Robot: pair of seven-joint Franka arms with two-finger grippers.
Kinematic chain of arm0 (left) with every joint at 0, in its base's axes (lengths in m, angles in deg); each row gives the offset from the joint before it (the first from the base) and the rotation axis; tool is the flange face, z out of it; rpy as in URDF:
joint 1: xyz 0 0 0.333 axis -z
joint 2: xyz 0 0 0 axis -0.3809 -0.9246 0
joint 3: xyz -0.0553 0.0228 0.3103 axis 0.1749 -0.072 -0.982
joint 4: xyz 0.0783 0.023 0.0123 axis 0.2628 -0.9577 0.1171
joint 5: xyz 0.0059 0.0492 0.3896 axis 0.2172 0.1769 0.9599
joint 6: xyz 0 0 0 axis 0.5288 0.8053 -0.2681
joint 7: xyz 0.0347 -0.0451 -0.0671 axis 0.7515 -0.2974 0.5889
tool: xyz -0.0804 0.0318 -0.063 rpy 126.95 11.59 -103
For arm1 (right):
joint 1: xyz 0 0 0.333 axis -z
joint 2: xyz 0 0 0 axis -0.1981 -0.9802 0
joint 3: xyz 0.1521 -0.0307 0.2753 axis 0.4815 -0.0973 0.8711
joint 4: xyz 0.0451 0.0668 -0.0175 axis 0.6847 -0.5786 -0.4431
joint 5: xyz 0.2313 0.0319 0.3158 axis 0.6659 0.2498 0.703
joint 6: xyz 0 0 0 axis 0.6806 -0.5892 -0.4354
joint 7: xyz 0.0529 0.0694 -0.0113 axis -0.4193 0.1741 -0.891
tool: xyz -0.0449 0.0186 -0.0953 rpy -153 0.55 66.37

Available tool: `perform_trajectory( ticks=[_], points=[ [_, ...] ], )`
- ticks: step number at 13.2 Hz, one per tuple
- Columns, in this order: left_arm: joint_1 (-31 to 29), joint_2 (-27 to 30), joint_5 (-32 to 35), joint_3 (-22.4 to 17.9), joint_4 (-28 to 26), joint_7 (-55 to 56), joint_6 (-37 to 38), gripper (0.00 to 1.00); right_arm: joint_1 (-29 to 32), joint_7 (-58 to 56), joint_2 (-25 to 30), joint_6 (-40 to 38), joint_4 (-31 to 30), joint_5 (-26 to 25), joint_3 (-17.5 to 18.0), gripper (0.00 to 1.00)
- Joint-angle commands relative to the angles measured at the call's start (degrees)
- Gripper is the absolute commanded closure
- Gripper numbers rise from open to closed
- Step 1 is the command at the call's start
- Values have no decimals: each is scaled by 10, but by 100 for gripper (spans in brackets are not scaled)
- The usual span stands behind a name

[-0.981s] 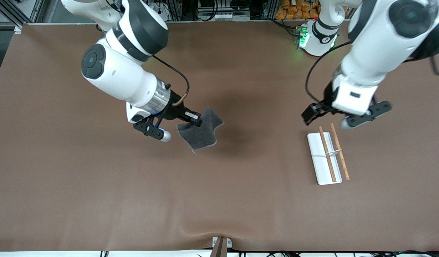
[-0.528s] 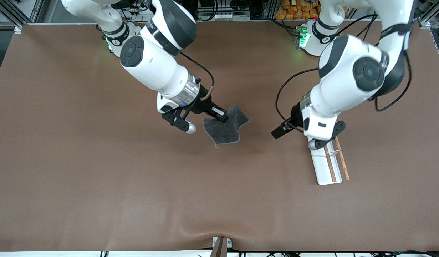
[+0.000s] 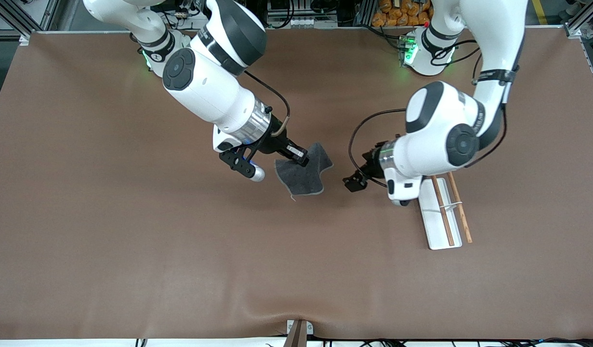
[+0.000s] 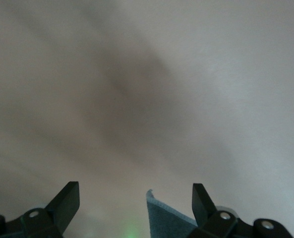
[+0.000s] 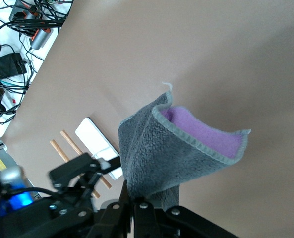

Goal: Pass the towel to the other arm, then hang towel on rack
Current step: 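Move the left gripper to the hanging towel edge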

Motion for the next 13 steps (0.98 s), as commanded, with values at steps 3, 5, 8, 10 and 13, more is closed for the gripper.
perform_trajectory(
  ticks=[3,5,8,10,13],
  points=[
    [0,15,-91,-3,-36,38,-20,0,-6,10,-12,0,20,11,-6,100],
    [-1,15,-118,-3,-37,39,-22,0,-6,10,-12,0,20,11,-6,100],
    [5,10,-141,-3,-58,48,-67,0,-6,10,-12,0,20,11,-6,100],
    [10,10,-154,-2,-62,52,-77,0,-6,9,-12,-1,20,11,-6,100],
    [12,9,-194,-3,-64,52,-92,0,-5,9,-12,-1,20,11,-6,100]
  ],
)
